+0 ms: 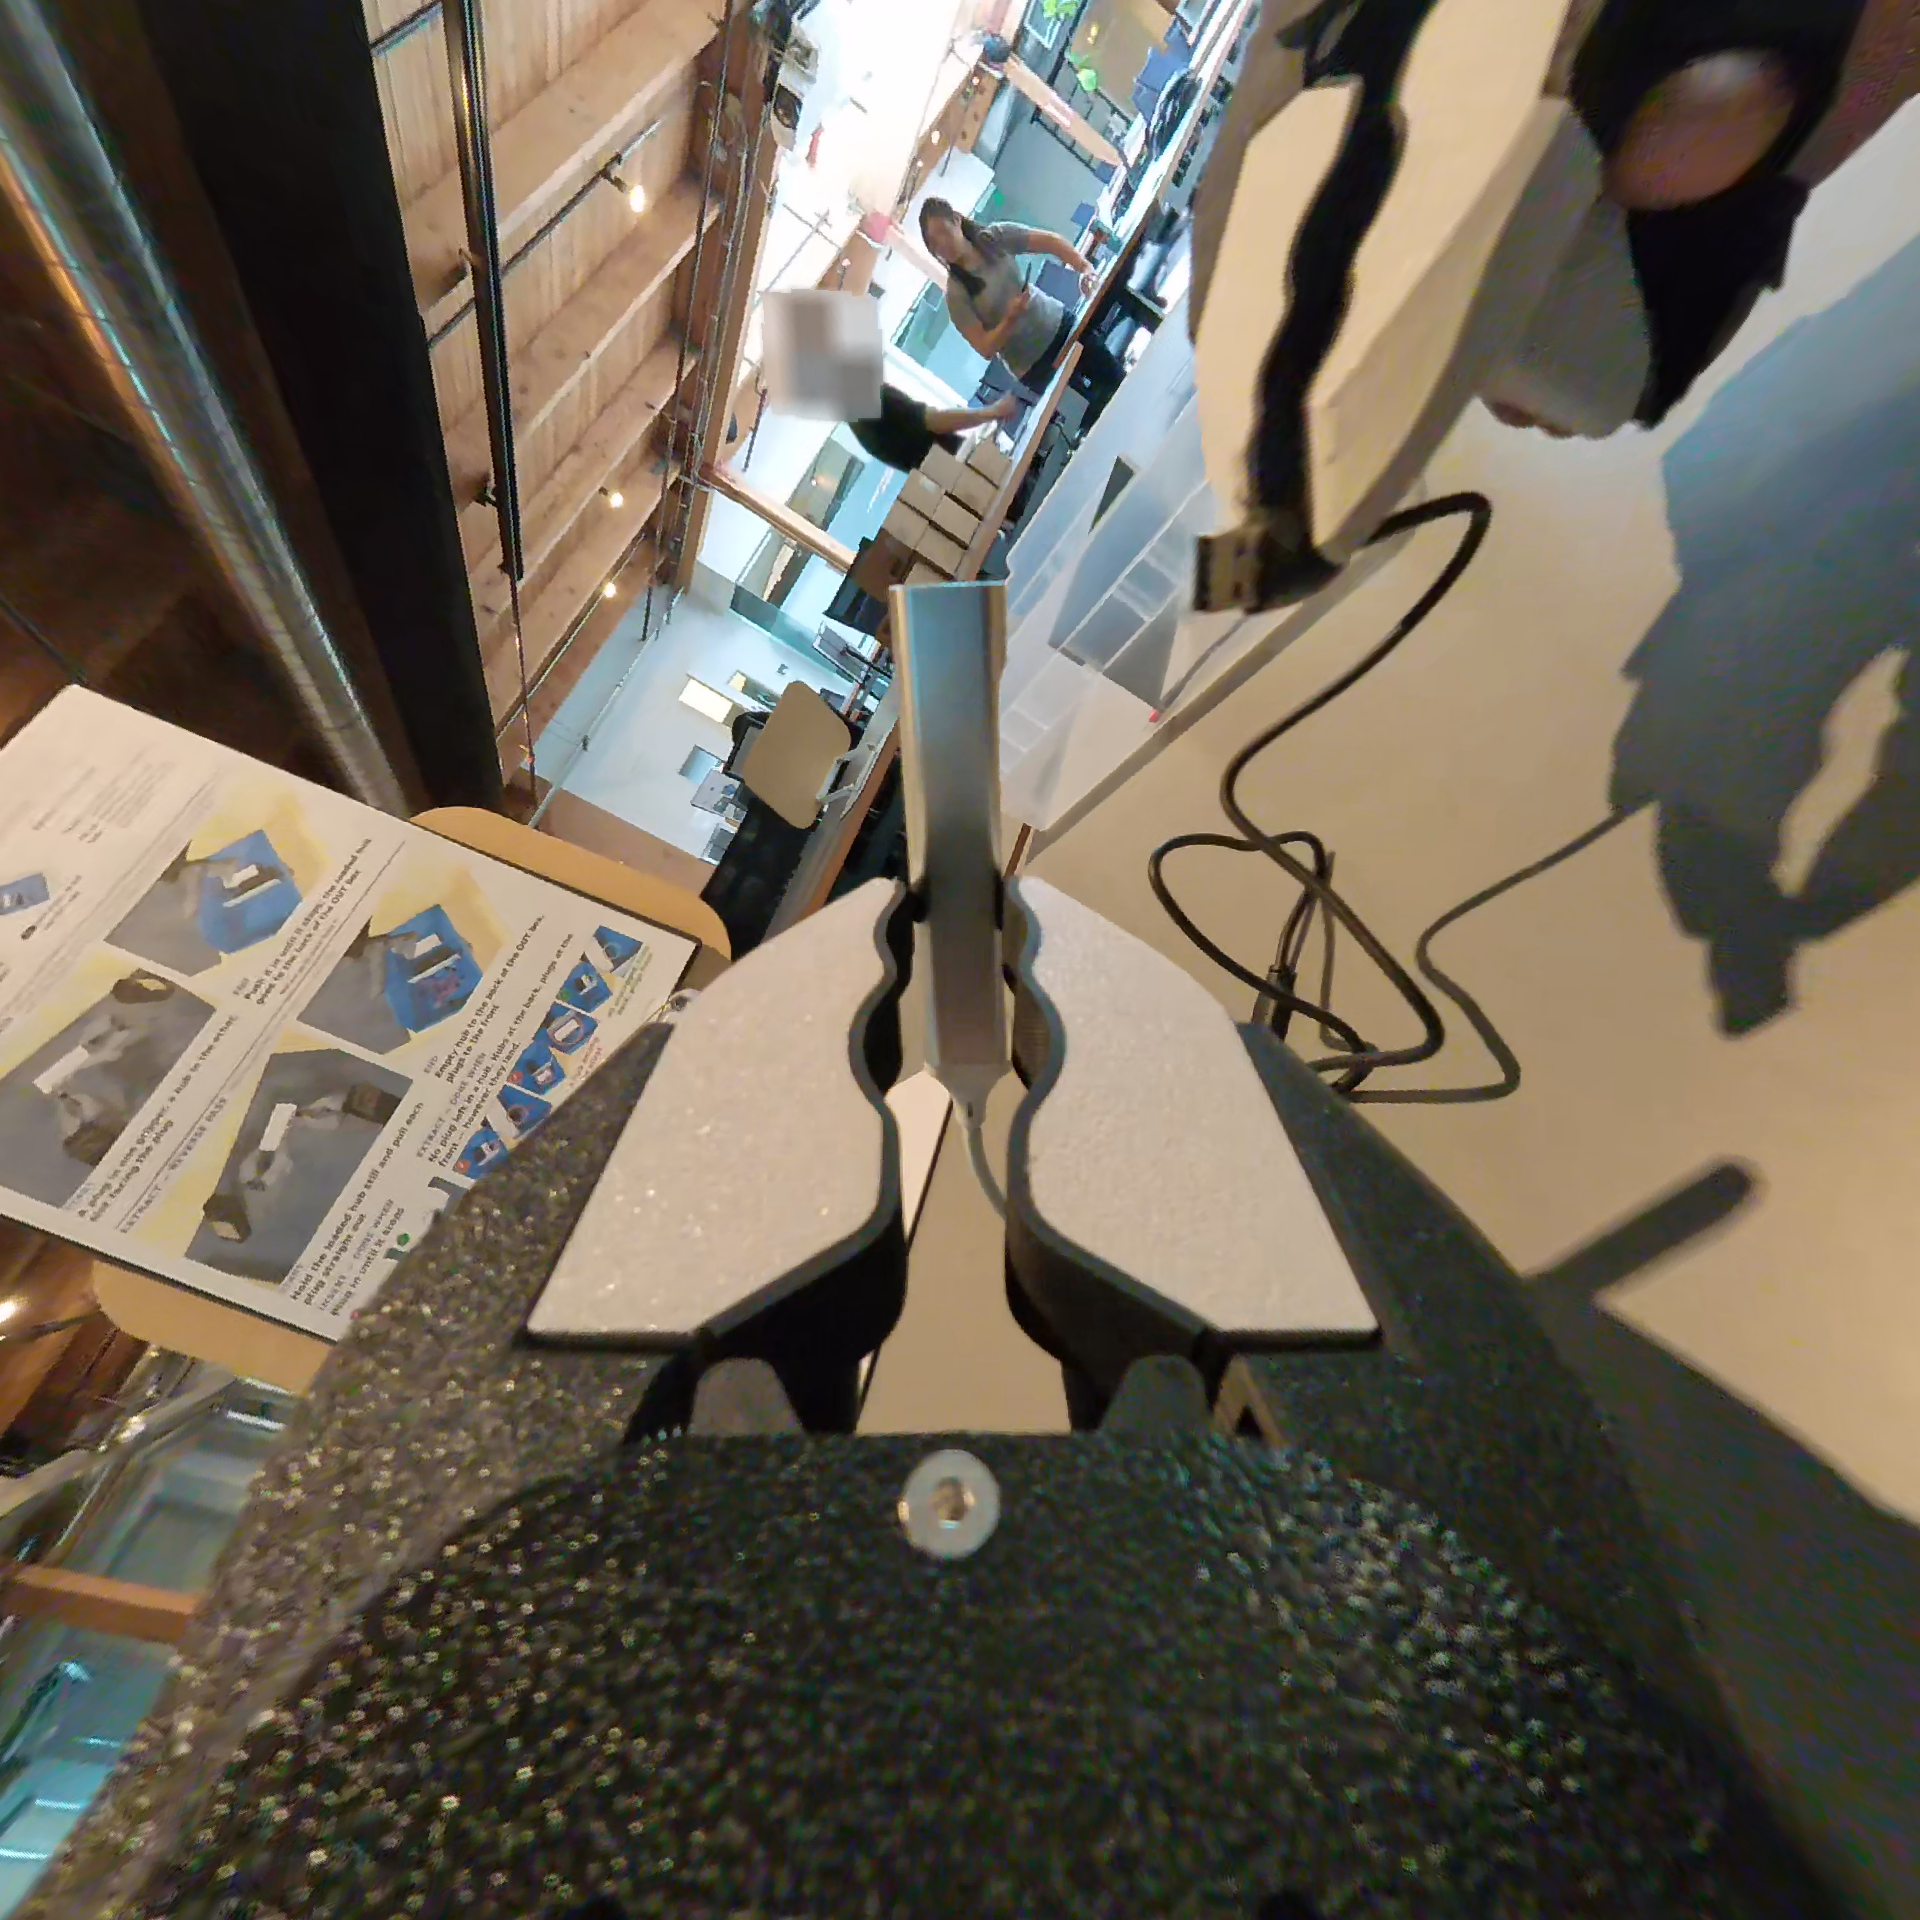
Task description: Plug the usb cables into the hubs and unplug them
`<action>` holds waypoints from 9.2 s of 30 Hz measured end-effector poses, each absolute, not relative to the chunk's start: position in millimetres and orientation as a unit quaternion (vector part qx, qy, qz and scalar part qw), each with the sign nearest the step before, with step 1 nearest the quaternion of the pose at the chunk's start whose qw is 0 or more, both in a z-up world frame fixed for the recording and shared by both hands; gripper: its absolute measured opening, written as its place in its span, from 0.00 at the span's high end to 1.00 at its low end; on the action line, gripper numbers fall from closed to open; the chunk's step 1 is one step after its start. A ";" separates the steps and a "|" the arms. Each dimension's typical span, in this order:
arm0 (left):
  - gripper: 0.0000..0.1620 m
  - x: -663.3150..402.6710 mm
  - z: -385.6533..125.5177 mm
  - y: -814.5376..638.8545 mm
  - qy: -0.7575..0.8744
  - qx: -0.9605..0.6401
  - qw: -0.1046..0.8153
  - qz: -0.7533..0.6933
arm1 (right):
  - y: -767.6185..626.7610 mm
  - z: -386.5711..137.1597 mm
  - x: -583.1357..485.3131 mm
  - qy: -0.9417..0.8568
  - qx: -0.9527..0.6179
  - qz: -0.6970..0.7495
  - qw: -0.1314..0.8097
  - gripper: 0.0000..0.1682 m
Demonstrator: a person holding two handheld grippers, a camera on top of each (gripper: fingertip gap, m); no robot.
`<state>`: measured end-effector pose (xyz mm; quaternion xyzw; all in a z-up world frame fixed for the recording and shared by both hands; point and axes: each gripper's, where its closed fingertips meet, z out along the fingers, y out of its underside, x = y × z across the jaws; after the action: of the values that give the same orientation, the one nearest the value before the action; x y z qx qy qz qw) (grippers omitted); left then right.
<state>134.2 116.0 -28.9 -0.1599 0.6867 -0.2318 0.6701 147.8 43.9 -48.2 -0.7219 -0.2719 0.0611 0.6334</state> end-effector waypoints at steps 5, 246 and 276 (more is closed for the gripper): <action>0.90 134.5 -31.2 111.9 0.686 -0.153 0.672 -0.234 | 48.7 -25.1 135.3 -0.208 -0.712 0.093 0.664 0.94; 0.95 141.1 -62.3 78.5 0.761 -0.129 0.604 -0.201 | 31.3 -90.7 140.2 -0.389 -0.743 -0.008 0.545 0.95; 0.96 147.9 -54.3 98.7 0.734 -0.151 0.662 0.016 | 41.2 -49.5 167.9 -0.326 -0.692 -0.249 0.594 0.95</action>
<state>147.9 98.7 -54.3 -0.1514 0.7340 0.0161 0.6618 167.9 41.2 -49.5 -0.6922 -0.3265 -0.2487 0.5936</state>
